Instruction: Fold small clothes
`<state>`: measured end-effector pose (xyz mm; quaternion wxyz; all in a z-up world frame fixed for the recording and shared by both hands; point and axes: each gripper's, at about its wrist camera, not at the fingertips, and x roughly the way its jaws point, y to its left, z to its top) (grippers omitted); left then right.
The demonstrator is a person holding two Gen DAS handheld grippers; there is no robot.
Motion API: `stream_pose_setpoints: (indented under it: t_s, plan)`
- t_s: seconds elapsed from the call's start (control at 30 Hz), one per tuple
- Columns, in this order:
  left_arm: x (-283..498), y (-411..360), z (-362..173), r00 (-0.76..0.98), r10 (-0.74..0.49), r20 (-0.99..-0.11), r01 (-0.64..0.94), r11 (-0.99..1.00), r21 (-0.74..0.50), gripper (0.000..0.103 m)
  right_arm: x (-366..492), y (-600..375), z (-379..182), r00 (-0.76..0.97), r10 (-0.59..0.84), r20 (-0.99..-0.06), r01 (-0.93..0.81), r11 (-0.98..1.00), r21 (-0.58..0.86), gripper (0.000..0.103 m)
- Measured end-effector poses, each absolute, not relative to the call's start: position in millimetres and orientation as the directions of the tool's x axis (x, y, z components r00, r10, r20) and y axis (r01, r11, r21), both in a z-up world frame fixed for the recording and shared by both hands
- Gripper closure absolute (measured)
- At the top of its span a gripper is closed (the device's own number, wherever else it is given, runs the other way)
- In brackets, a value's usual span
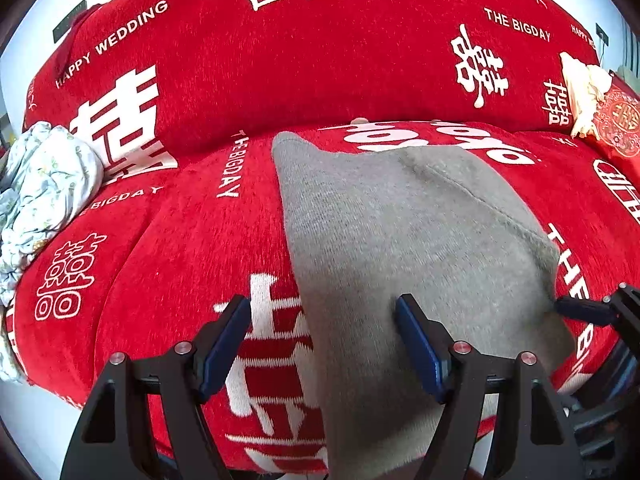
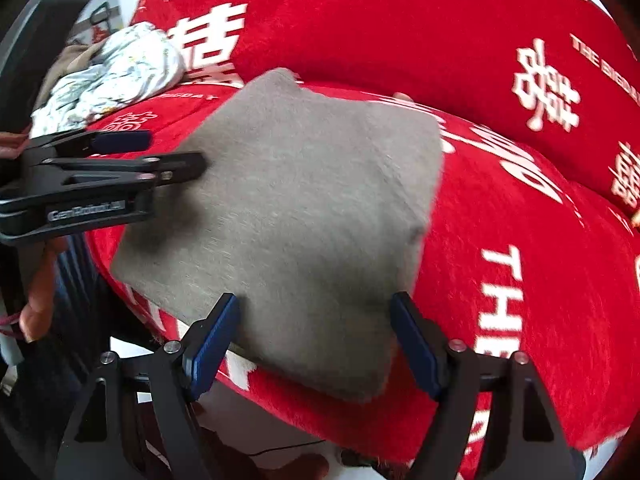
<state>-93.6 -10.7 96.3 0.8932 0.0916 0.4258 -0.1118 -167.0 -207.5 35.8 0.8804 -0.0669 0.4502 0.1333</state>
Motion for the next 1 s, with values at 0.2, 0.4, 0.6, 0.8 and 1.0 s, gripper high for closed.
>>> stream_pose_setpoints:
  t_s: [0.2,0.4,0.6,0.8,1.0]
  plan:
    - [-109,-6,105,0.628,-0.114,-0.770,0.273,0.959,0.080,0.027,-169,-228,47,0.564,0.125,-0.816,-0.183,0.983,0.023,0.019]
    - [-119,-7,114,0.651,-0.099,-0.753,0.251,0.964,0.090,0.011,-179,-219,83,0.669,0.124,-0.732,-0.179,0.984,0.004,0.019]
    - [-138,-8,135,0.726,-0.094,-0.682,0.217,0.971,0.097,0.005,-184,-200,87,0.687,0.089,-0.721,-0.191,0.980,-0.061,0.018]
    - [-158,-11,146,0.802,-0.016,-0.597,0.127,0.981,0.144,0.005,-192,-192,92,0.704,0.065,-0.708,-0.182,0.979,-0.091,0.018]
    - [-159,-12,142,0.773,-0.003,-0.635,0.131,0.979,0.155,0.005,-197,-189,92,0.709,0.063,-0.703,-0.184,0.978,-0.098,0.018]
